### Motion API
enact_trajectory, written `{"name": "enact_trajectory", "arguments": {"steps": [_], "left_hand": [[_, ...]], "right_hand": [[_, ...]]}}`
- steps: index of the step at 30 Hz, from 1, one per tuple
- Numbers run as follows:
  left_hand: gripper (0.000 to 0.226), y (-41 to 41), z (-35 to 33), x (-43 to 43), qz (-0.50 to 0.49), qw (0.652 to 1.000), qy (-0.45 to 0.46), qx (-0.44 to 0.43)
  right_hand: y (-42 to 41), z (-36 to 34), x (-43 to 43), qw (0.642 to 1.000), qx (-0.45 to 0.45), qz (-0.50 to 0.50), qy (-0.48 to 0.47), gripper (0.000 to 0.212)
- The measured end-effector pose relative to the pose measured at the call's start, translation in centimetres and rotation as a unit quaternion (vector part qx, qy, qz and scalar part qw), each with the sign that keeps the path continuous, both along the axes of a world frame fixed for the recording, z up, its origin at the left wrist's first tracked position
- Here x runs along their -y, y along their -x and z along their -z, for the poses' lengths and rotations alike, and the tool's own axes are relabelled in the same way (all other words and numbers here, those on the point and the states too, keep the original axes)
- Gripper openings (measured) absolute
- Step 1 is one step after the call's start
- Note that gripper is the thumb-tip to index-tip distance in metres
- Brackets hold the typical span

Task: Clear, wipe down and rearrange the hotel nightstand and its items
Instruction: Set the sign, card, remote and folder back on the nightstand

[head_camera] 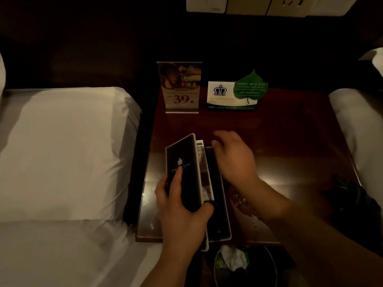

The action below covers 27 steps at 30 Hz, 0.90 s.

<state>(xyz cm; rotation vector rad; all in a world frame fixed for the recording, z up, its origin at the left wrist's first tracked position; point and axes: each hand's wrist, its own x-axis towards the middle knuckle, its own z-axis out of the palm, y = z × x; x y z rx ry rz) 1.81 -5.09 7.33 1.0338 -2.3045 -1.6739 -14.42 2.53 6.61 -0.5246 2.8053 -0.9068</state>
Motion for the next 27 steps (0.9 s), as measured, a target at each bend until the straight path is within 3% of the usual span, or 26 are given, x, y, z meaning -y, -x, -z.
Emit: {"name": "enact_trajectory", "arguments": {"steps": [3,7,12,16,19,22,24,27], "left_hand": [[0.096,0.6,-0.1,0.2,0.011,0.998,0.060,0.018],[0.091,1.3,0.4,-0.5,0.059,0.977,0.196,0.054],[0.081,1.0,1.3,-1.2,0.140,0.933,0.310,0.113],[0.069,0.1,1.3,-0.2,0.136,0.930,0.337,0.061],[0.063,0.1,1.4,2.2,0.051,0.954,0.292,0.039],[0.055,0.9,1.5,3.5,0.039,0.989,0.127,0.067],[0.050,1.1,1.3,3.2,0.050,0.993,0.072,0.076],[0.065,1.2,1.2,2.7,0.041,0.995,0.041,0.075]], "right_hand": [[-3.3,1.3,-3.7,0.996,0.071,0.058,0.019,0.024],[-6.8,2.6,-4.5,0.974,0.176,0.045,0.133,0.024],[-6.6,2.9,-3.7,0.960,0.204,0.072,0.179,0.025],[-6.6,2.4,-3.8,0.952,0.223,0.083,0.195,0.024],[-6.7,2.2,-3.6,0.958,0.215,0.079,0.175,0.021],[-7.0,2.4,-3.2,0.973,0.184,0.068,0.117,0.029],[-7.4,2.3,-2.8,0.978,0.171,0.073,0.092,0.029],[-8.3,2.1,-1.9,0.982,0.169,0.064,0.054,0.030]]}}
